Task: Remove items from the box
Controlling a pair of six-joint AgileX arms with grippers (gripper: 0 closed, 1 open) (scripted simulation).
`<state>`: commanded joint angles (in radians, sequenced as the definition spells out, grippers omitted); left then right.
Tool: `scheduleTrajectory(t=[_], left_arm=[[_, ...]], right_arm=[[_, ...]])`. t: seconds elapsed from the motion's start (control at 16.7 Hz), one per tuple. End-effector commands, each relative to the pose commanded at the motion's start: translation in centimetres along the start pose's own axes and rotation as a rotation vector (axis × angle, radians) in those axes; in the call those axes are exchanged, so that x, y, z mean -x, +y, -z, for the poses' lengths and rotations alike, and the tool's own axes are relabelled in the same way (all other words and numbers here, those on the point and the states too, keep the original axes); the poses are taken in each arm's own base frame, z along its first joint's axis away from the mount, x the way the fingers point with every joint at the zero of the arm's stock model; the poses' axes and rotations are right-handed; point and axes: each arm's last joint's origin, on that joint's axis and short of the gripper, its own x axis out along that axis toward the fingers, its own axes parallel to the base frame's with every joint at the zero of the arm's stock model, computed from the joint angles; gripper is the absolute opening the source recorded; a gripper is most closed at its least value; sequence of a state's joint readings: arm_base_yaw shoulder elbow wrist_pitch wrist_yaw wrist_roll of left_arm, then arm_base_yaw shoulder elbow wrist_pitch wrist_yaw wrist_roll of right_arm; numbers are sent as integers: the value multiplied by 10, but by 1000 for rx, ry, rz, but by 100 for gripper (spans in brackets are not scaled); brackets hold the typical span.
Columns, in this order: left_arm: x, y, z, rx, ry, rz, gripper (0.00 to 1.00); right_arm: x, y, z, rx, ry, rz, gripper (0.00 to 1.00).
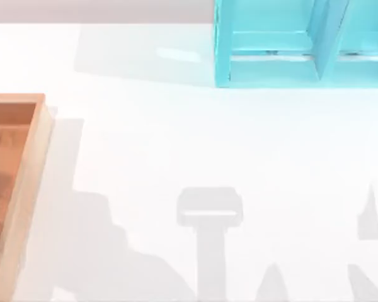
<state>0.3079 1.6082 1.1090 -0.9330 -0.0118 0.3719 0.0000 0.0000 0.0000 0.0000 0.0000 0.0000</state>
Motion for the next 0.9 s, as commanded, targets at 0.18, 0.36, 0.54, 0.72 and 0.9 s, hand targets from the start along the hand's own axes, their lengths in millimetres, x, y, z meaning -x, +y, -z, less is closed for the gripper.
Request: scheduleTrajectory(t=[0.18, 0.36, 0.54, 0.72, 0.9], left_arm=[[53, 2, -4, 13, -40, -21, 0], [68, 11, 5, 32, 41, 6, 0], [62, 18, 10, 33, 120, 47, 0], [61, 18, 10, 32, 125, 50, 0], [60, 14, 7, 27, 126, 49, 0]], right_arm=[[0, 0, 0, 0, 0, 0, 100], [0, 0, 0, 0, 0, 0, 100], [0, 0, 0, 0, 0, 0, 100], [0, 0, 0, 0, 0, 0, 100], [0, 0, 0, 0, 0, 0, 100]])
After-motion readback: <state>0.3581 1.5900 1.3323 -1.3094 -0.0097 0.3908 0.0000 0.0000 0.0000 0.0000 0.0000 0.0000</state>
